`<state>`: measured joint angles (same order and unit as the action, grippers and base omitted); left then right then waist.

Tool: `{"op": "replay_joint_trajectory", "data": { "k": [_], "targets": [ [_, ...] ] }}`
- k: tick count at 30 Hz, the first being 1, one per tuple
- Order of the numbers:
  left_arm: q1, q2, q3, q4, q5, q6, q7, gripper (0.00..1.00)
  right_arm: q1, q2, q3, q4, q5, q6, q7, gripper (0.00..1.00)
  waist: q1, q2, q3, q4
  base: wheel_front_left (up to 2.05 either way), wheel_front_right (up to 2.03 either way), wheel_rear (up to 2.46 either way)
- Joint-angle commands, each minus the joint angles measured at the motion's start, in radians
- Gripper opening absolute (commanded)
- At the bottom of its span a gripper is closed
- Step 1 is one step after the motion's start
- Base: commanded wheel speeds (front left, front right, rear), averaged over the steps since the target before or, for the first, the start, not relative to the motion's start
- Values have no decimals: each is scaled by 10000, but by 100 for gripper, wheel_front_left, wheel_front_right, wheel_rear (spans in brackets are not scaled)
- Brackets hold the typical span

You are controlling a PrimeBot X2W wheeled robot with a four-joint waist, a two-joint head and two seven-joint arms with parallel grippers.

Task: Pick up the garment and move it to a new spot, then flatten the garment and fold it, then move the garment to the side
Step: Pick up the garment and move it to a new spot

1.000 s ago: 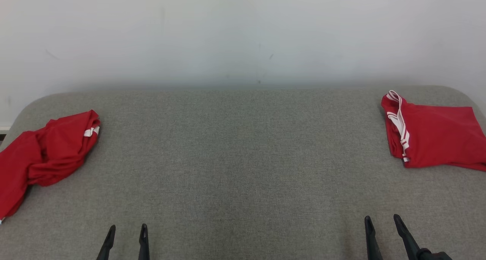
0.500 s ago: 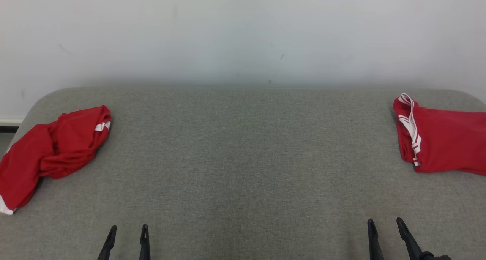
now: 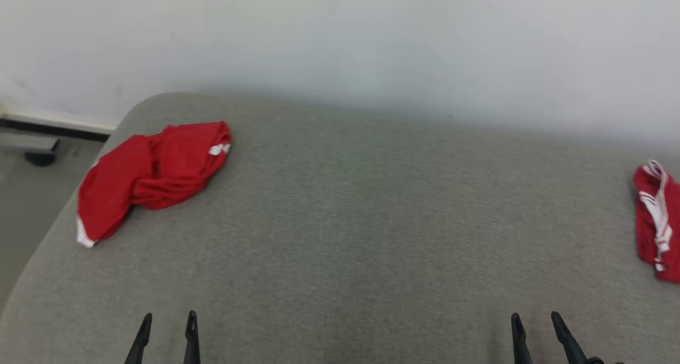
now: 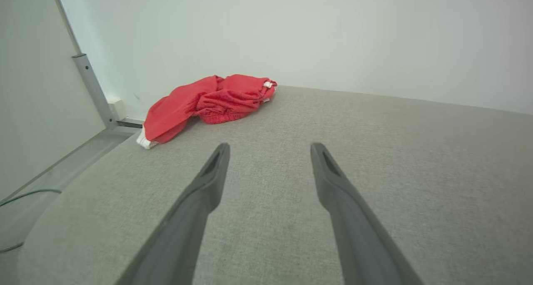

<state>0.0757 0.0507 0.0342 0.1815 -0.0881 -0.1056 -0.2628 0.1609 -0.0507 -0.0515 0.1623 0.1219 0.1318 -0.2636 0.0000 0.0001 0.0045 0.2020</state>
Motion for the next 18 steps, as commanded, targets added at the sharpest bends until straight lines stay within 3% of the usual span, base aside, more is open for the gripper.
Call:
{"op": "replay_joint_trajectory", "data": {
  "k": [1, 10, 18],
  "targets": [
    [-82, -9, 92, 40, 52, 4, -33, 100, -73, 9, 63, 7, 9, -26, -2, 100, 0, -1, 83, 941, 0, 0, 0],
    [-172, -11, 547, 137, -82, 57, -32, 100, -342, 10, 122, 40, -129, -26, -2, 100, 0, -1, 136, 2499, 0, 0, 0],
    [-202, -12, 1005, 106, -219, 98, -32, 100, -618, 9, 293, 125, -222, -26, -3, 100, 0, -1, 281, 3142, 0, 0, 0]
  ]
}}
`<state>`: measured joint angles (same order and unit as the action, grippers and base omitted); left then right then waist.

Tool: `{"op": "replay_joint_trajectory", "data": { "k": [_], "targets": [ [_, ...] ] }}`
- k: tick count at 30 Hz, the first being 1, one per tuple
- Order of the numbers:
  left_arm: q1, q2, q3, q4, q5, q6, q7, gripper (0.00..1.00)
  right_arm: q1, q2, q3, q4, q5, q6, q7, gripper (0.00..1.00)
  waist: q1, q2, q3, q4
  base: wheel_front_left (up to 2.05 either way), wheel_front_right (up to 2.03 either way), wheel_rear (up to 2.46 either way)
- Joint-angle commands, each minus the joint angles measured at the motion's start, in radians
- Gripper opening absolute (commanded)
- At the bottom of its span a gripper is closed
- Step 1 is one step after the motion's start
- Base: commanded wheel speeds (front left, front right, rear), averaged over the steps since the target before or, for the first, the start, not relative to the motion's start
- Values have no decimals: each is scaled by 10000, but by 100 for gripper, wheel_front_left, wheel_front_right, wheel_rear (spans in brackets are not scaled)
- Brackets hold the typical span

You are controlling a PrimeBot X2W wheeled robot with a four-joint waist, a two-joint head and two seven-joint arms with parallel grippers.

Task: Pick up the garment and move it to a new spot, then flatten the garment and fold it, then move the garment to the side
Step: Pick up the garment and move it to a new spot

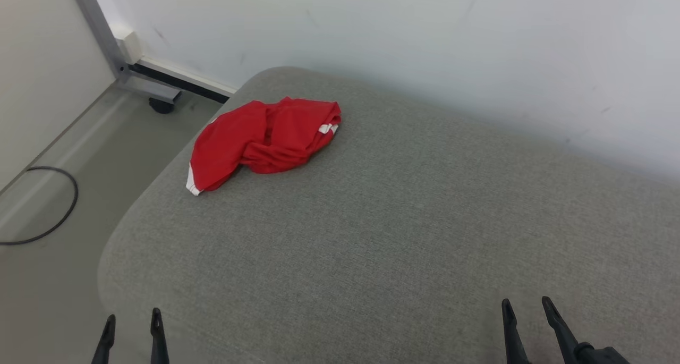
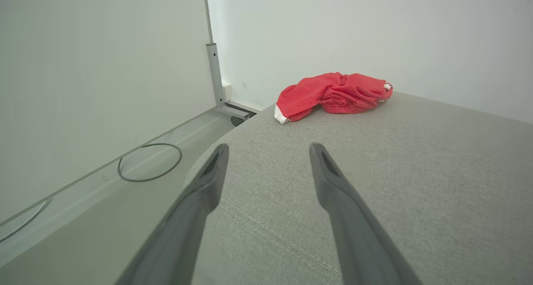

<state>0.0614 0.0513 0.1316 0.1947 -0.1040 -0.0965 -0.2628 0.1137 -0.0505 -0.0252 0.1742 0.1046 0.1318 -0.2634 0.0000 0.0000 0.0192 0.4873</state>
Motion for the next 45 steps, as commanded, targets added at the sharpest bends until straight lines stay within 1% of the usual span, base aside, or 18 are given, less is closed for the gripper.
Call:
{"op": "replay_joint_trajectory", "data": {
  "k": [1, 10, 14, 19, 24, 28, 30, 33, 35, 39, 43, 45],
  "targets": [
    [-63, -21, 97, -50, -68, 31, -32, 100, -186, 7, 73, 26, -78, -26, -5, 100, 0, 0, 178, 310, 0, 0, 0],
    [-176, -17, 431, -162, -227, 62, -32, 100, -484, 6, 178, 148, -205, -26, -5, 100, 0, 0, 403, 377, 0, 0, 0],
    [-442, -18, 439, 14, -123, -52, -32, 100, -453, 4, 93, 106, -218, -26, -5, 100, 0, 0, 437, 353, 0, 0, 0],
    [-1201, 106, 566, 146, -31, -177, -32, 100, -750, 4, 235, 17, -269, -26, -5, 100, 0, 0, 699, -250, 0, 0, 0],
    [-2489, 521, 616, 512, -270, -304, -32, 100, -1181, 6, 265, -13, -250, -26, -4, 100, 0, 0, 1144, -1108, 0, 0, 0],
    [-3760, 964, 822, 995, -686, -335, -30, 100, -1580, -2, 246, -114, -218, -26, -4, 100, 0, 0, 1658, -1861, 0, 0, 0],
    [-4450, 1249, 739, 1263, -834, -333, -32, 100, -1780, 4, 166, -182, -193, -26, -1, 100, 0, 0, 1919, -2193, 0, 0, 0],
    [-5322, 1727, 526, 1788, -1348, -339, -29, 100, -2078, 4, 173, -272, -185, -26, -2, 100, 0, 0, 2358, -2700, 0, 0, 0],
    [-6016, 2110, 410, 2202, -1883, -336, -30, 100, -2276, 4, 224, -349, -200, -26, -2, 100, 0, 0, 2684, -3017, 0, 0, 0],
    [-7263, 2948, -119, 3367, -2852, -331, 92, 100, -2649, 6, 228, -466, -214, -26, -2, 100, 0, 0, 3249, -3580, 0, 0, 0],
    [-8355, 3689, -584, 4479, -3914, -332, 592, 100, -2886, 9, 245, -530, -71, -26, -2, 100, 0, 0, 3614, -4097, 0, 0, 0],
    [-8735, 3915, -750, 4979, -4708, -332, 1033, 100, -2957, 9, 280, -562, -21, -26, -2, 100, 0, 0, 3736, -4337, 0, 0, 0]
  ]
}}
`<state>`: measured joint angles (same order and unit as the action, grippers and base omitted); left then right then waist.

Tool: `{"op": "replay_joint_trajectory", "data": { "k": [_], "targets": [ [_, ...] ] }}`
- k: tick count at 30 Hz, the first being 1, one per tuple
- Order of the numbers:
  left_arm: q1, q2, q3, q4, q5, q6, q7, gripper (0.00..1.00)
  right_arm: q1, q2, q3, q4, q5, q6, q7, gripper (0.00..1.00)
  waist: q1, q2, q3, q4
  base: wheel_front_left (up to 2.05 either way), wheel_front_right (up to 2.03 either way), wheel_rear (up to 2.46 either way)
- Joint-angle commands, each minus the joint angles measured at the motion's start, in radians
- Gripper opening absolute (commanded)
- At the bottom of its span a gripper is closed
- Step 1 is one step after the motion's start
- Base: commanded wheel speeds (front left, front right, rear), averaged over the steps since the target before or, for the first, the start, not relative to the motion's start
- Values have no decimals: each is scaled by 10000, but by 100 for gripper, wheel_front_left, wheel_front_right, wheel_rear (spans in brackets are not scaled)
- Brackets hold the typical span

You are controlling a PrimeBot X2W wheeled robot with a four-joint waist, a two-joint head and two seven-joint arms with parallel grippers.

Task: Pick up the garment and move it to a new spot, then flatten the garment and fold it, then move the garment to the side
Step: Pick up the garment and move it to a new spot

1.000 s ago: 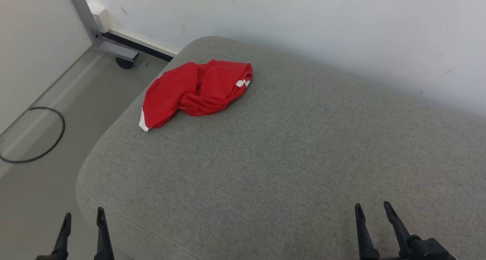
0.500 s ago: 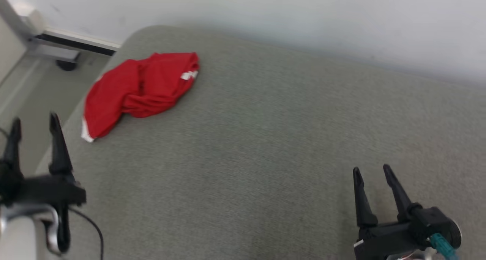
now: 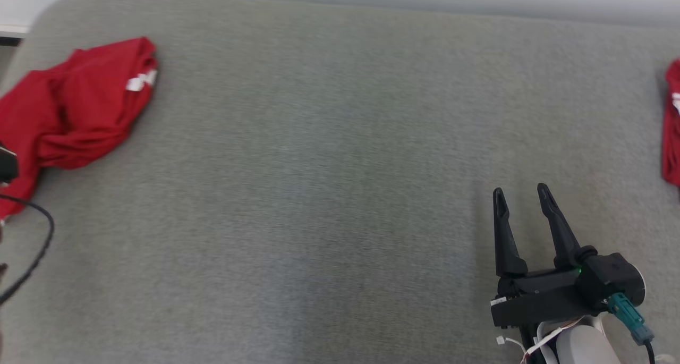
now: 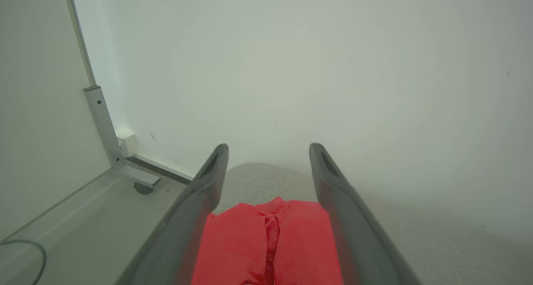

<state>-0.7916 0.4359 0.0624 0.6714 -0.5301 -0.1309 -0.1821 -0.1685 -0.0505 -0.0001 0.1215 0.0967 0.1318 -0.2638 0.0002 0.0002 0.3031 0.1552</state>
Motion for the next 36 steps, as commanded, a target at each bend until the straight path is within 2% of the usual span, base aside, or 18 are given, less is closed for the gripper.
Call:
{"op": "replay_joint_trajectory", "data": {
  "k": [1, 6, 8, 12, 22, 26, 27, 28, 29, 35, 36],
  "targets": [
    [-335, 299, -196, 426, -627, 11, 484, 100, -173, 7, 72, -51, 90, -26, 2, 100, -2, -2, 957, -1151, 0, 0, 0],
    [-837, 1161, -844, 1517, -1438, 12, 1555, 100, -193, 10, 163, -154, 191, -26, 2, 100, -2, -2, 1152, -1615, 0, 0, 0],
    [-899, 1230, -994, 1680, -1617, 12, 1763, 100, -192, 10, 160, -187, 185, -26, 2, 100, -2, -2, 1173, -1682, 0, 0, 0],
    [-1133, 1765, -1315, 2462, -2007, 12, 2525, 100, -285, 12, 225, -300, 89, -26, 2, 100, -2, -2, 1310, -1961, 0, 0, 0],
    [-1532, 2268, -2444, 3767, -2800, 11, 5159, 100, -284, 10, 201, -385, -55, -26, 2, 100, -2, -2, 1349, -2188, 0, 0, 0],
    [-1662, 2210, -2810, 4202, -2725, 13, 5583, 100, -227, 10, 197, -355, -112, -26, 2, 100, -2, -2, 1241, -2188, 0, 0, 0],
    [-1678, 2185, -2882, 4268, -2731, 13, 5606, 89, -200, 9, 205, -338, -121, -26, 2, 100, -2, -2, 1190, -2185, 0, 0, 0],
    [-1680, 2187, -2980, 4299, -2664, 13, 5489, 27, -175, 10, 213, -318, -122, -26, 2, 100, -2, -2, 1137, -2181, 0, 0, 0],
    [-1665, 2204, -3065, 4330, -2592, 13, 5360, 0, -152, 10, 219, -302, -116, -26, 2, 100, -2, -2, 1079, -2175, 0, 0, 0],
    [-1736, 2154, -3310, 4289, -2724, 13, 4515, 0, 98, 10, 166, -177, -48, -27, 2, 100, -2, -2, 592, -2042, 0, 0, 0],
    [-1896, 2135, -3399, 4140, -2727, 11, 4088, 0, 178, 9, 121, -121, -31, -27, 2, 100, -2, -2, 397, -1954, 0, 0, 0]
  ]
}}
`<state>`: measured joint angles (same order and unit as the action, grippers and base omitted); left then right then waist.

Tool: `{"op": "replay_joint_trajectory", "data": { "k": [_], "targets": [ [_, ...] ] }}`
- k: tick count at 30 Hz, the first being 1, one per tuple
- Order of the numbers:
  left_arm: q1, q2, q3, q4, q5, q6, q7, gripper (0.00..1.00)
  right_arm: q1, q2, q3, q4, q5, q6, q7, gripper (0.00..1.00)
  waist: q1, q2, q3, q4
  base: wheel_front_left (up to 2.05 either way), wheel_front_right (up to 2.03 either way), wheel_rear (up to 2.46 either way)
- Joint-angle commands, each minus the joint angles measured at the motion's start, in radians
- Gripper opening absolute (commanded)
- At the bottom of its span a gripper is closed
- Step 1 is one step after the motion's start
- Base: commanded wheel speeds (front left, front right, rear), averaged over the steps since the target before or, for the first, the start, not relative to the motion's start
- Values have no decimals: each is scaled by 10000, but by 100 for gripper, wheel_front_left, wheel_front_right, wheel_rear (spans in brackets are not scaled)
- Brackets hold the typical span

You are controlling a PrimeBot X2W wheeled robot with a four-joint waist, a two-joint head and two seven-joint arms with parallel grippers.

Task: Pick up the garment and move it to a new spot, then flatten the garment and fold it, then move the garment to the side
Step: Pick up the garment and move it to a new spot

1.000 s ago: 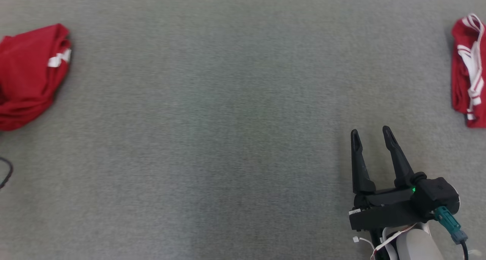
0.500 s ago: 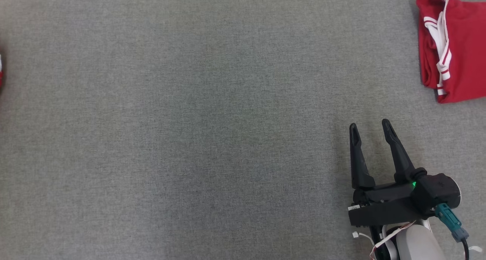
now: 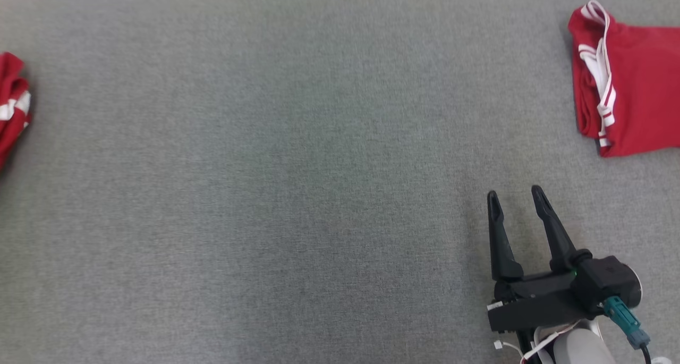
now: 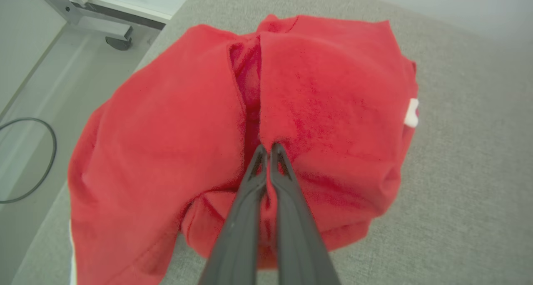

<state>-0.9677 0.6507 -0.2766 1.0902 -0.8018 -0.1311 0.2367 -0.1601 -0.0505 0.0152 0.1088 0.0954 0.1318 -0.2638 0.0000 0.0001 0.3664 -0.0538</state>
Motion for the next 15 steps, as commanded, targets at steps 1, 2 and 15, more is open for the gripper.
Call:
{"op": "replay_joint_trajectory", "data": {
  "k": [1, 2, 15],
  "targets": [
    [-203, -59, -78, -136, -24, 13, -276, 0, 138, 7, -45, 27, -1, -27, 2, 100, 0, -1, -330, 184, 0, 0, 0],
    [-305, -88, -114, -249, -60, 13, -511, 0, 192, 9, -73, 58, 14, -27, 2, 100, 0, -1, -439, 244, 0, 0, 0],
    [-1294, -301, -1322, -2258, -359, 13, -1781, 0, 507, 9, -149, 331, 247, -27, 2, 100, 0, -1, -1412, 596, 0, 0, 0]
  ]
}}
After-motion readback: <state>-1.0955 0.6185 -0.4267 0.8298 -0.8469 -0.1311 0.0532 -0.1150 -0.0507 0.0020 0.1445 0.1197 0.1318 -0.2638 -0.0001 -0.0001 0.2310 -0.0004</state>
